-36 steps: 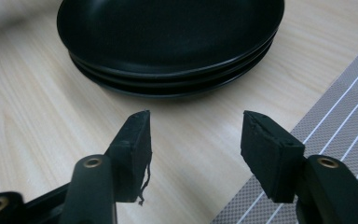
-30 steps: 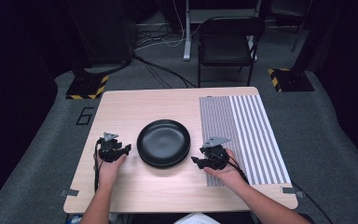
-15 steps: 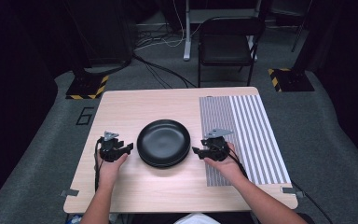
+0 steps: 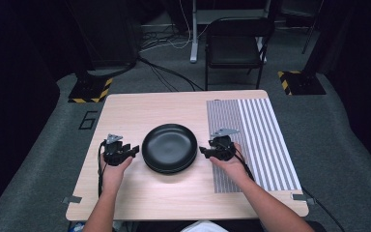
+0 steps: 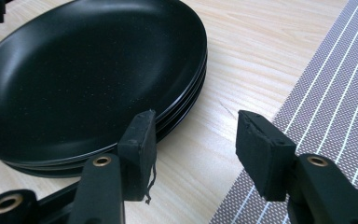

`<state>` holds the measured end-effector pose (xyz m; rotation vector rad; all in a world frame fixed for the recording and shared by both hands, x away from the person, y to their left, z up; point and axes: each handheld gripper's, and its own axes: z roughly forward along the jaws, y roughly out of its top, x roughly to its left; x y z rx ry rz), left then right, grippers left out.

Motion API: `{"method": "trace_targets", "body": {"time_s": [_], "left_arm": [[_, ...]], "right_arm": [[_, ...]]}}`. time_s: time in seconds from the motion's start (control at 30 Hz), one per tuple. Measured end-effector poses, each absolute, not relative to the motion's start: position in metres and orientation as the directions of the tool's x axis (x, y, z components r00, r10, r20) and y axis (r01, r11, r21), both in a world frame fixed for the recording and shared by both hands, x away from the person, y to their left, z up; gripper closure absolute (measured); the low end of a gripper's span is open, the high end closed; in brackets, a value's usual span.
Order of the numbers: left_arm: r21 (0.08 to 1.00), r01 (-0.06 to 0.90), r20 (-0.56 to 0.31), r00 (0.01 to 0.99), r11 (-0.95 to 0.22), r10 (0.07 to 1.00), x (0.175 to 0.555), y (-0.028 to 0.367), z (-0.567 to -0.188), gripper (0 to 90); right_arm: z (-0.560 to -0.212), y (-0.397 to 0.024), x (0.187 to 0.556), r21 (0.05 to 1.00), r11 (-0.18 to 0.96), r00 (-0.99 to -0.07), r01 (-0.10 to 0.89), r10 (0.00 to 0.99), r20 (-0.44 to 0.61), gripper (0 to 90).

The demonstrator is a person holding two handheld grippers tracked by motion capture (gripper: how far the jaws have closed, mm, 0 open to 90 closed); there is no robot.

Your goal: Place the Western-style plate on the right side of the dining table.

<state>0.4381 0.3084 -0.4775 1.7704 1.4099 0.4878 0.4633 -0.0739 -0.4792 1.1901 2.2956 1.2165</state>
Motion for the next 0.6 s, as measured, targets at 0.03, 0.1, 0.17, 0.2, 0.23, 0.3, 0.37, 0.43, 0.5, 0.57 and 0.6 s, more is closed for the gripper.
{"method": "trace_targets", "body": {"time_s": [0.03,0.1,0.17,0.2,0.23,0.3,0.37,0.43,0.5,0.57,0.6], "left_arm": [[0.778,0.626,-0.178,0.303,-0.055,0.936,0.438,0.308,-0.477,54.0],[0.775,0.63,-0.187,0.304,-0.05,0.934,0.439,0.307,-0.478,53.9],[0.77,0.637,-0.204,0.306,-0.041,0.93,0.44,0.305,-0.478,53.5],[0.769,0.638,-0.21,0.312,-0.041,0.926,0.441,0.305,-0.478,53.5],[0.767,0.641,-0.218,0.312,-0.035,0.925,0.441,0.305,-0.478,53.7],[0.764,0.645,-0.232,0.309,-0.024,0.922,0.442,0.304,-0.478,56.2],[0.753,0.658,-0.247,0.304,-0.016,0.92,0.444,0.303,-0.479,58.5],[0.748,0.664,-0.264,0.297,0.0,0.918,0.444,0.302,-0.479,60.5],[0.733,0.679,-0.295,0.288,0.022,0.911,0.446,0.301,-0.48,63.2],[0.73,0.682,-0.31,0.283,0.036,0.908,0.447,0.301,-0.48,65.4],[0.73,0.682,-0.31,0.283,0.036,0.908,0.447,0.301,-0.48,66.8]], "right_arm": [[-0.48,-0.073,0.465,0.786,0.309,-0.622,0.536,0.774,0.12,47.4],[-0.48,-0.073,0.465,0.784,0.309,-0.621,0.538,0.774,0.121,47.4],[-0.48,-0.071,0.467,0.777,0.315,-0.612,0.545,0.783,0.112,47.2],[-0.48,-0.071,0.469,0.776,0.316,-0.612,0.546,0.783,0.111,47.3],[-0.48,-0.07,0.469,0.775,0.316,-0.613,0.547,0.782,0.114,47.4],[-0.479,-0.068,0.471,0.775,0.324,-0.623,0.542,0.774,0.113,50.1],[-0.479,-0.067,0.473,0.774,0.323,-0.627,0.545,0.77,0.12,51.9],[-0.48,-0.067,0.474,0.771,0.325,-0.627,0.547,0.77,0.12,52.5],[-0.479,-0.066,0.476,0.764,0.32,-0.626,0.56,0.767,0.138,53.3],[-0.479,-0.066,0.478,0.763,0.318,-0.626,0.563,0.766,0.143,54.0],[-0.478,-0.065,0.479,0.763,0.313,-0.623,0.565,0.769,0.146,54.1]]}}
